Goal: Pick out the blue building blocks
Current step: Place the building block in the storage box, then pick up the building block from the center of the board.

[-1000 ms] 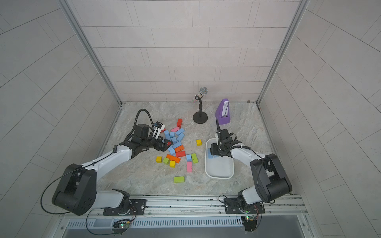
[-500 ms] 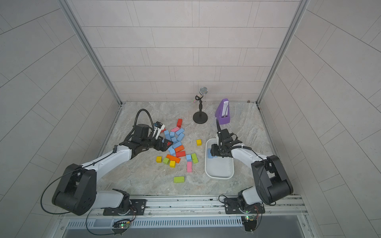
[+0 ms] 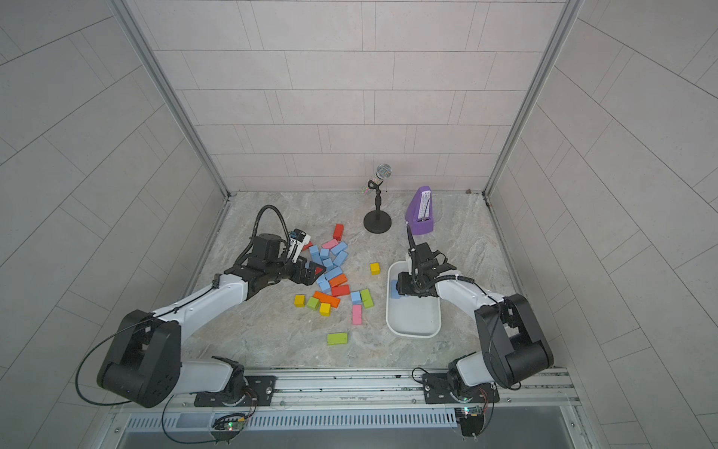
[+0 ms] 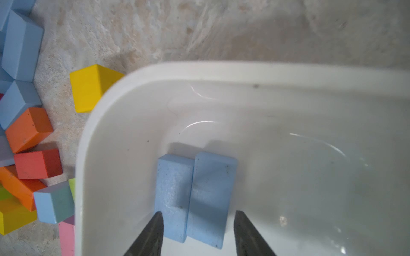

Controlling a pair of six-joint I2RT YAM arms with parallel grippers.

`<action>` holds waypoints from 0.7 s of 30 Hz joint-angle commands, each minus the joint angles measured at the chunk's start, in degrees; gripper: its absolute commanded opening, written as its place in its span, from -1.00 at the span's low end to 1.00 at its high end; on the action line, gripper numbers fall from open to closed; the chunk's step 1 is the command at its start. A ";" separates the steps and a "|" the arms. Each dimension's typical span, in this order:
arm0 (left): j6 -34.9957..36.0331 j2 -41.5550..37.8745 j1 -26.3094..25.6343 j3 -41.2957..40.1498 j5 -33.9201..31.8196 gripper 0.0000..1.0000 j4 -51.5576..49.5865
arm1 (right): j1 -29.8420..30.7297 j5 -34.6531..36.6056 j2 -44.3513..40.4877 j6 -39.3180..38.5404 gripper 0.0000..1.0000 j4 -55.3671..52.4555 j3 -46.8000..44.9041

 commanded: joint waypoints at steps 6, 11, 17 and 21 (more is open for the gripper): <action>-2.16 -1.73 3.88 3.55 -12.59 1.00 -3.77 | 9.93 9.76 -6.61 -3.98 0.07 -6.91 9.09; -5.32 -1.57 9.80 2.93 -12.11 1.00 -2.85 | 19.62 15.07 -0.31 -6.94 0.07 -6.87 16.65; -7.89 -2.38 15.56 2.05 -8.84 1.00 -1.80 | 24.51 13.29 13.53 -7.92 0.08 -9.46 28.90; -8.34 -3.59 16.87 0.94 -6.90 1.00 0.01 | 25.83 12.75 21.70 -9.17 0.09 -15.80 36.07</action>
